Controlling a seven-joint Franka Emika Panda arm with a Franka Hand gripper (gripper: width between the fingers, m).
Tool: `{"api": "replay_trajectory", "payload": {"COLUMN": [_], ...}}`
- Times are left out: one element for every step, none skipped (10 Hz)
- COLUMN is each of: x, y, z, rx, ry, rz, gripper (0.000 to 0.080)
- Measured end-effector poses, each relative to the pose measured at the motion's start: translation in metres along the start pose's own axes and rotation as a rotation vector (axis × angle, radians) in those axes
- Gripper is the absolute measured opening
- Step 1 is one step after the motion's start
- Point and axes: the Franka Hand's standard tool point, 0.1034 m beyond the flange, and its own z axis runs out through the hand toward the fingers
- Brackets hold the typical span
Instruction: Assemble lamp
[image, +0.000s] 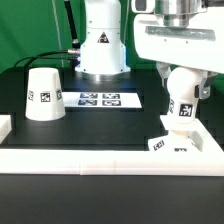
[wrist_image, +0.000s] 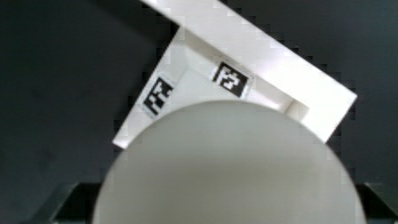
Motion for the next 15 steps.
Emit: {"api": "replay_trajectory", "payload": {"x": [-0.0007,-0.0009,-0.0025,-0.0034,-0.0033,-0.0028,-0.0029,-0.0028,-0.0029,-0.0026,-0.0025,-0.0023,-0.0022,-0.0021,-0.0011], "y": [-0.0004,-0.0009,-0.002,-0.0023,-0.0022,-0.0013,-0.0006,-0.0008,-0.0009,-0.0009,-0.0007,-0.0006,-0.0005,-0.0004,0.0002], "z": [0.0002,0.0002,0.0,0.0003,0.0003,0.0002,-0.0004,-0.0009,-0.001,-0.0008,-0.0007,-0.0007,-0.0006,-0.0006,-0.0005], "rx": [0.003,0.005,0.01,0.011,0.011,0.007,-0.001,-0.002,-0.001,0.0,0.001,0.001,0.002,0.002,-0.006], "ry": [-0.004,-0.005,-0.014,-0.016,-0.015,-0.017,-0.02,-0.017,-0.017,-0.017,-0.017,-0.017,-0.017,-0.017,-0.009], "rz": [0.058,0.089,0.163,0.162,0.106,0.024,-0.055,-0.187,-0.289,-0.355,-0.451,-0.531,-0.617,-0.676,-0.786], "gripper": [0.0579,0.0579,0.0579,0.0579,0.068,0.068,0.0695,0.0695,0.0698,0.0698,0.0698,0.0698,0.0698,0.0698,0.0698]}}
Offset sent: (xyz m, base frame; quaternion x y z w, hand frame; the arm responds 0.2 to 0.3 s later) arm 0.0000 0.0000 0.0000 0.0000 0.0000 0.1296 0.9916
